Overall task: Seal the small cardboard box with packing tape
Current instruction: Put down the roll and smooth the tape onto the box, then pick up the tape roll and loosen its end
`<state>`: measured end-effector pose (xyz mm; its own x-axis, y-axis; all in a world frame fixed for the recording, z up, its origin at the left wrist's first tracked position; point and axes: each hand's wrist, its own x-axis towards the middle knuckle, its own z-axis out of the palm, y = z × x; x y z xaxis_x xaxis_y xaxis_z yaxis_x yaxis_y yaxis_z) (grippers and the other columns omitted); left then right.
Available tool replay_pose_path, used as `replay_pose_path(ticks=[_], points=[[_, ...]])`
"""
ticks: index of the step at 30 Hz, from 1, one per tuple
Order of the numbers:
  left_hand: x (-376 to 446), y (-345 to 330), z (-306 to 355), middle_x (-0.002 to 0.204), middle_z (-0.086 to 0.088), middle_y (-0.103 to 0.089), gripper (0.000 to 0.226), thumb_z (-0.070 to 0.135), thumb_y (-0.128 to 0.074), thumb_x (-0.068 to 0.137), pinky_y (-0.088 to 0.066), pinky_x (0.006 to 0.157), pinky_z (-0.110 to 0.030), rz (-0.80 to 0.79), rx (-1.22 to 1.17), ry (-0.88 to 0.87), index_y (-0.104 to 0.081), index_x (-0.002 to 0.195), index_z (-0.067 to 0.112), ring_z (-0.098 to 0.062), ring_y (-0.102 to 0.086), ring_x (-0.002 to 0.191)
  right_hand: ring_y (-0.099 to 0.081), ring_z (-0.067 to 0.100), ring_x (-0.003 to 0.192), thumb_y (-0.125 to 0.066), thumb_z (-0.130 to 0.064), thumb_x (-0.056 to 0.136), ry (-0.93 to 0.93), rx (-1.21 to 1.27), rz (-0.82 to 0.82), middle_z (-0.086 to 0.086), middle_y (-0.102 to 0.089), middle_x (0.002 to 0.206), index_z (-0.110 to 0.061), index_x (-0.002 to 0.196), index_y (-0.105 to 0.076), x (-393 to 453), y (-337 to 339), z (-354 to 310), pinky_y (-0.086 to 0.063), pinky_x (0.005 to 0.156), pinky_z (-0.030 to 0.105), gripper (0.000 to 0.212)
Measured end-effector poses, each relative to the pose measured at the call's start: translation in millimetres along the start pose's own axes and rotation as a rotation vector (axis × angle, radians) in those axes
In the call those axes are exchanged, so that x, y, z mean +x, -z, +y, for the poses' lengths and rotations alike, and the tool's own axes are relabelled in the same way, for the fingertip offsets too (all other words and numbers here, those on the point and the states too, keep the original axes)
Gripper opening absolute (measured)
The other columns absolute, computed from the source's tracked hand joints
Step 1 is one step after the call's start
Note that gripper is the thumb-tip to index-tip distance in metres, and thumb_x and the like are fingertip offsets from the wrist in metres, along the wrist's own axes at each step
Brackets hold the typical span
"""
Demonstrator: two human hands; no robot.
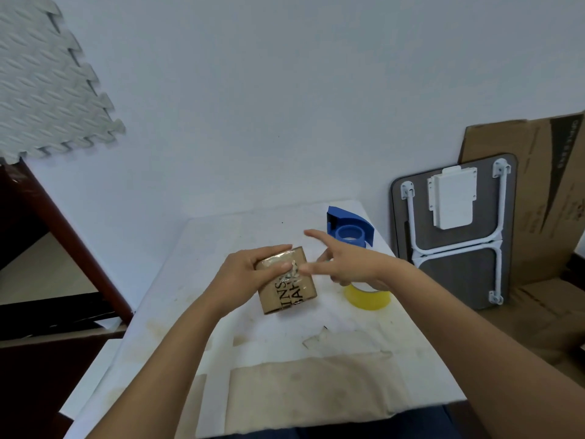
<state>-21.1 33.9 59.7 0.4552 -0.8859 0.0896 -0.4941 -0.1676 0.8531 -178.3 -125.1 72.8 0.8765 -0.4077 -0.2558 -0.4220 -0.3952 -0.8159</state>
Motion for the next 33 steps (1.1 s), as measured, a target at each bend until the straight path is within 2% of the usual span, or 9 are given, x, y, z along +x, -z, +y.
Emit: replay_pose_path(ticks=[3,6,14,18,21,23,26,30,33], points=[[-1,-7,-12,0.120,0.020,-0.068,0.038,0.033,-0.074,0.085,-0.046,0.090,-0.008,0.166,0.001,-0.039,-0.069,0.122,0.039,0.010,-0.061,0.108,-0.052,0.018,0.088,-0.060,-0.048,0.089,-0.068,-0.017,0.296,0.005,-0.057,0.112,-0.025,0.133,-0.050,-1,9,16,-0.041,0.077,0.029,0.050],[8,-18,-23,0.138,0.020,-0.053,0.042,0.031,-0.070,0.088,-0.017,0.104,-0.002,0.210,0.183,-0.153,-0.064,0.130,0.034,0.004,-0.037,0.134,-0.057,0.020,0.084,-0.057,-0.039,0.093,-0.162,-0.184,0.499,0.014,-0.068,0.108,-0.004,0.104,-0.069,1,13,37,-0.042,0.071,0.032,0.038],[15,-39,-50,0.154,0.008,-0.043,0.046,0.020,-0.063,0.094,-0.009,0.122,-0.040,-0.039,0.402,-0.037,-0.056,0.139,0.024,-0.009,-0.027,0.147,-0.052,0.022,0.086,-0.059,-0.045,0.086,-0.347,-0.705,0.300,0.001,-0.056,0.095,-0.017,0.101,-0.061,-6,-10,74,-0.040,0.071,0.030,0.032],[15,-40,-34,0.152,0.006,-0.045,0.041,0.020,-0.060,0.096,-0.010,0.116,-0.027,0.003,0.428,-0.088,-0.057,0.137,0.025,-0.011,-0.032,0.144,-0.059,0.030,0.108,-0.050,-0.020,0.090,-0.321,-0.830,0.310,0.005,-0.060,0.123,-0.019,0.123,-0.059,-9,-17,88,-0.045,0.082,0.034,0.033],[11,-46,-24,0.145,0.013,-0.050,0.040,0.025,-0.058,0.098,-0.034,0.099,-0.012,0.086,0.244,-0.074,-0.056,0.136,0.037,-0.002,-0.042,0.130,-0.060,0.030,0.101,-0.056,-0.014,0.086,-0.218,-0.609,0.405,0.007,-0.064,0.114,-0.020,0.114,-0.067,-15,-10,91,-0.048,0.077,0.032,0.030],[10,-51,-21,0.133,0.013,-0.058,0.039,0.033,-0.057,0.097,-0.037,0.083,-0.006,0.120,0.098,-0.012,-0.055,0.133,0.046,-0.001,-0.052,0.119,-0.057,0.021,0.077,-0.064,-0.012,0.085,-0.112,-0.171,0.427,0.004,-0.063,0.093,-0.018,0.094,-0.069,-21,-7,90,-0.044,0.062,0.026,0.012],[12,-55,-21,0.129,0.010,-0.064,0.032,0.047,-0.051,0.096,-0.045,0.093,-0.022,0.148,-0.144,0.102,-0.057,0.126,0.055,-0.007,-0.061,0.115,-0.038,0.012,0.058,-0.067,-0.008,0.087,-0.041,0.418,0.263,0.003,-0.057,0.079,-0.015,0.097,-0.074,-33,-13,87,-0.035,0.055,0.019,0.014],[10,-62,-15,0.126,0.008,-0.065,0.025,0.057,-0.040,0.097,-0.044,0.093,-0.028,0.087,-0.195,0.165,-0.064,0.103,0.053,-0.011,-0.059,0.116,-0.035,0.009,0.058,-0.066,-0.010,0.089,0.004,0.552,0.136,0.003,-0.053,0.078,-0.005,0.109,-0.071,-42,-23,83,-0.033,0.058,0.021,0.021],[4,-67,-5,0.130,0.011,-0.060,0.036,0.050,-0.039,0.100,-0.039,0.089,-0.018,0.038,-0.149,0.113,-0.063,0.124,0.040,-0.008,-0.054,0.121,-0.035,0.007,0.054,-0.063,-0.009,0.091,-0.012,0.609,0.121,-0.007,-0.049,0.060,-0.004,0.110,-0.070,-43,-24,81,-0.033,0.054,0.017,0.021]])
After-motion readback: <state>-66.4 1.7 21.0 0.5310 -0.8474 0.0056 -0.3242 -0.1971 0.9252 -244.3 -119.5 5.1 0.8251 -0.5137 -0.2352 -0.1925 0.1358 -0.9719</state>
